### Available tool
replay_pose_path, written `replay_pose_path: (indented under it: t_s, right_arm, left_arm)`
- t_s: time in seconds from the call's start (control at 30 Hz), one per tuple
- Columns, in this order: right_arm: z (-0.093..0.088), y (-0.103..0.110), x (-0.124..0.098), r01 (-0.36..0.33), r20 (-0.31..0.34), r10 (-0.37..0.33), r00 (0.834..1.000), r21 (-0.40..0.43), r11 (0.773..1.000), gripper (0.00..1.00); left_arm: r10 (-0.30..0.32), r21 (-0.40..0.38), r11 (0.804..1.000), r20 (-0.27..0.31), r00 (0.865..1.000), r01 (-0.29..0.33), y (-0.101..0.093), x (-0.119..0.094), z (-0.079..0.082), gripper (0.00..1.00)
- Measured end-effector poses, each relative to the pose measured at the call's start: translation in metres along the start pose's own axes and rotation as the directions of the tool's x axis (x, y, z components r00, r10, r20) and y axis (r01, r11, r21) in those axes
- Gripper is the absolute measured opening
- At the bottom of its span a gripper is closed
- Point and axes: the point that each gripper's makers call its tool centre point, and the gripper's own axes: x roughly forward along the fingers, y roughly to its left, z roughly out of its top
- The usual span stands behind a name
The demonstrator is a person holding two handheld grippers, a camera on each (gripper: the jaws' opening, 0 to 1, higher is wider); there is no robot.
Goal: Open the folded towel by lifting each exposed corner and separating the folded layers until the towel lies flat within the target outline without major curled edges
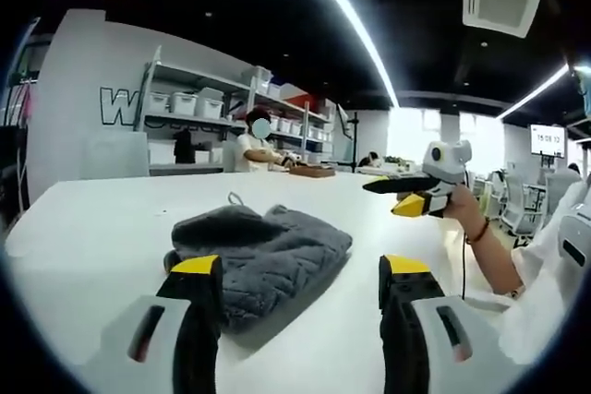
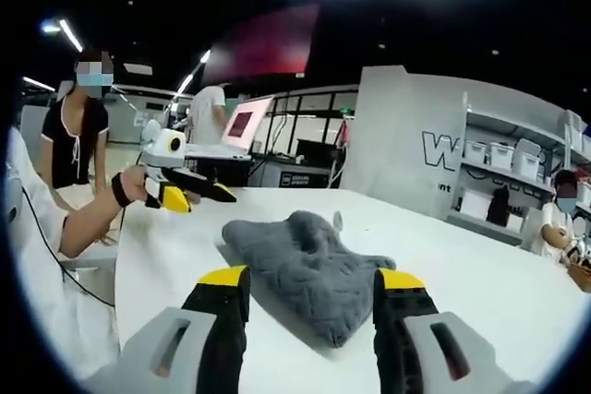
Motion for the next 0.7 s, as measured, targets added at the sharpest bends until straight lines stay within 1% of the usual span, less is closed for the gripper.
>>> replay_pose_path:
  t_s: [0.2,0.4,0.5,0.63,0.7]
  right_arm:
    - [0.000,-0.003,0.004,-0.002,-0.010,0.002,1.000,0.001,1.000,0.51]
    - [-0.001,-0.005,0.005,-0.006,-0.013,0.006,1.000,0.003,1.000,0.50]
    - [0.001,-0.009,0.009,-0.008,-0.013,0.008,1.000,0.005,1.000,0.50]
    - [0.000,-0.018,0.011,0.014,-0.021,-0.014,1.000,0.007,1.000,0.49]
    - [0.001,-0.019,0.011,0.009,-0.017,-0.009,1.000,0.005,1.000,0.49]
  left_arm:
    - [-0.004,-0.004,1.000,0.006,1.000,0.004,-0.001,0.002,0.002,0.66]
    - [0.001,-0.008,1.000,-0.006,1.000,-0.001,0.002,0.006,0.001,0.66]
    - [-0.016,-0.012,1.000,-0.009,1.000,0.015,0.000,0.011,0.003,0.66]
    - [-0.017,-0.013,1.000,-0.012,1.000,0.017,0.001,0.014,0.004,0.66]
    - [-0.021,-0.014,1.000,-0.013,1.000,0.020,0.001,0.015,0.004,0.66]
